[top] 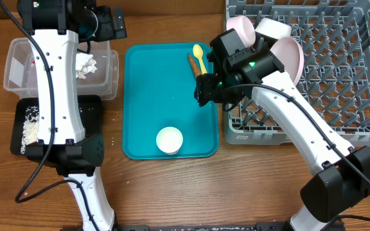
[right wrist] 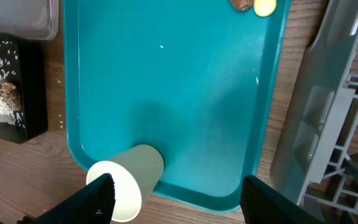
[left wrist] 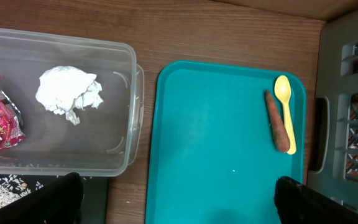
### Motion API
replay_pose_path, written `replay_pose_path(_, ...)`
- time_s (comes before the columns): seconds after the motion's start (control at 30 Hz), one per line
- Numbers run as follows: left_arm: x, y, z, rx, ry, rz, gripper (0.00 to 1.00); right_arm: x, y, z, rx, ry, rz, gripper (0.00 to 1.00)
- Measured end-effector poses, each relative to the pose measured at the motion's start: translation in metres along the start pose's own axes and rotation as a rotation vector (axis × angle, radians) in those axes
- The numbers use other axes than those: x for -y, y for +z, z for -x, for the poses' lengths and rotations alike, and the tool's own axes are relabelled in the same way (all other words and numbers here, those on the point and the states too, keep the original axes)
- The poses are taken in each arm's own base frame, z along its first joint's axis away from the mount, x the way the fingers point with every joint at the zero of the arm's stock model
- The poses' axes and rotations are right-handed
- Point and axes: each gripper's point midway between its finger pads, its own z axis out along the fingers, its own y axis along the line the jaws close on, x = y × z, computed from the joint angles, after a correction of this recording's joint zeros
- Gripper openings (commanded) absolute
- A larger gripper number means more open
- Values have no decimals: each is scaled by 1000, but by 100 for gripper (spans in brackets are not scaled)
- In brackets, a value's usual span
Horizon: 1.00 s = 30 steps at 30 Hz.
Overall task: Sort waste into correct bins and load items into the dishwasher
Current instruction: 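Reach the right gripper to the yellow spoon on the teal tray, then grasp the yellow spoon with the right gripper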
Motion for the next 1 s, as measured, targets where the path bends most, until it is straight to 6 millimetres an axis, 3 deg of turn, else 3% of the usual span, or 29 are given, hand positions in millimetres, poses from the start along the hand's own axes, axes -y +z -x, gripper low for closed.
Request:
replay_pose_path(0.1, 0, 0, -1, -4, 0, -3, 100, -2, -1, 18, 76, -17, -2, 68)
replay_pose_path(0.3, 0, 0, -13, -55, -8, -4, 100, -7, -6, 82, 349, -59, -30, 68)
replay_pose_path(0.53, 3, 0, -14, -57, -15, -23, 100, 13, 27, 93, 344, -51, -107, 67)
replay_pose_path(0.73, 14, -1, -14, -63, -16, -81, 100, 10, 24, 123, 458, -73, -85, 63)
replay_pose_path(0.83, 16, -1, -14, -65, -16, -94, 100, 9, 37, 141, 515, -91, -82, 59)
replay_pose_path(1.0, 17, -2, -18, -80, -18, -103, 100, 24, 90, 153, 514, -97, -118, 58)
